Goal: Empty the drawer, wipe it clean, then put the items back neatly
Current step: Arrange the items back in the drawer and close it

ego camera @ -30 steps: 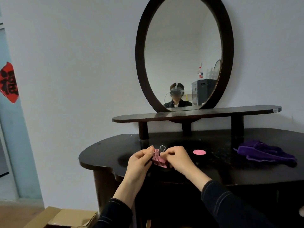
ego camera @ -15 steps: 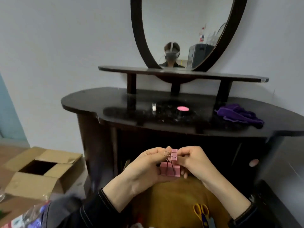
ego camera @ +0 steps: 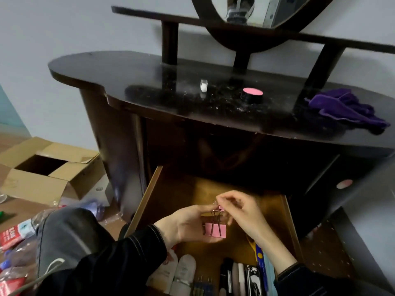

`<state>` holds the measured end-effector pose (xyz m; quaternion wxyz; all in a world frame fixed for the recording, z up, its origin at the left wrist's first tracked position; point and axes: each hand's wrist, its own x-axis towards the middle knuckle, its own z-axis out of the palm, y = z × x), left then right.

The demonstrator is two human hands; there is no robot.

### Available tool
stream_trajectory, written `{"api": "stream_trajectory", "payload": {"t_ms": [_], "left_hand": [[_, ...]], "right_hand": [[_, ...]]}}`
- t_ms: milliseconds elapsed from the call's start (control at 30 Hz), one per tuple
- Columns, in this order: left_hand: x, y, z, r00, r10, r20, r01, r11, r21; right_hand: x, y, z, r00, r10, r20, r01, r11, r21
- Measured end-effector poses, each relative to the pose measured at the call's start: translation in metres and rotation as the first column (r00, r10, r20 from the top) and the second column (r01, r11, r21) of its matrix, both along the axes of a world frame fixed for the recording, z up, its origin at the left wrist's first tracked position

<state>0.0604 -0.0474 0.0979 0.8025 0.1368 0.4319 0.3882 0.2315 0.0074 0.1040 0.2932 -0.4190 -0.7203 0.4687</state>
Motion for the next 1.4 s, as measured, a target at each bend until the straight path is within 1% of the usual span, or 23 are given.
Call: {"api": "stream_trajectory", "payload": {"t_ms": [67,167,367,533,600,733,833,967,1067,1100,1233,1400], "left_hand": [[0.001,0.011,-0.014,0.999,0.001,-0.041,-0.003,0.999,-0.038],[0.000,0.019,-0.029,0.998,0.012,-0.064,-0.019,0.993,-0.113],[0.000,0.030,-0.042,0.994,-0.011,-0.106,0.001,0.996,-0.090],[-0.008,0.031,-0.042,0.987,0.036,-0.157,-0.055,0.991,-0.118],[-0.011,0.032,-0.042,0.978,0.073,-0.198,-0.096,0.989,-0.111],[-0.015,0.033,-0.043,0.966,0.132,-0.221,-0.164,0.978,-0.130],[-0.015,0.032,-0.044,0.970,0.140,-0.199,-0.169,0.976,-0.138],[-0.015,0.034,-0.044,0.969,0.158,-0.188,-0.186,0.972,-0.143],[-0.014,0.034,-0.043,0.968,0.162,-0.193,-0.191,0.971,-0.145],[-0.014,0.033,-0.043,0.968,0.165,-0.191,-0.194,0.970,-0.146],[-0.014,0.033,-0.043,0.969,0.160,-0.185,-0.190,0.970,-0.153],[-0.014,0.034,-0.044,0.969,0.148,-0.199,-0.177,0.975,-0.135]], "right_hand": [[0.002,0.006,-0.015,1.000,0.023,0.001,-0.023,0.997,-0.074],[0.007,0.012,-0.032,1.000,-0.007,-0.019,0.003,0.982,-0.191],[0.006,0.015,-0.047,0.999,0.025,0.021,-0.021,0.982,-0.190],[0.010,0.012,-0.051,0.991,0.057,0.124,-0.036,0.986,-0.165],[0.016,0.011,-0.053,0.982,0.037,0.187,-0.004,0.985,-0.175],[0.022,0.011,-0.058,0.959,0.016,0.284,0.065,0.960,-0.274],[0.018,0.007,-0.062,0.937,0.085,0.339,0.028,0.948,-0.317],[0.009,-0.006,-0.066,0.877,0.242,0.414,-0.120,0.946,-0.300],[0.004,-0.012,-0.070,0.781,0.298,0.548,-0.220,0.954,-0.205],[0.002,-0.015,-0.070,0.754,0.320,0.574,-0.249,0.947,-0.201],[-0.004,-0.021,-0.075,0.678,0.427,0.598,-0.346,0.903,-0.253],[-0.004,-0.020,-0.082,0.622,0.448,0.642,-0.381,0.890,-0.251]]}}
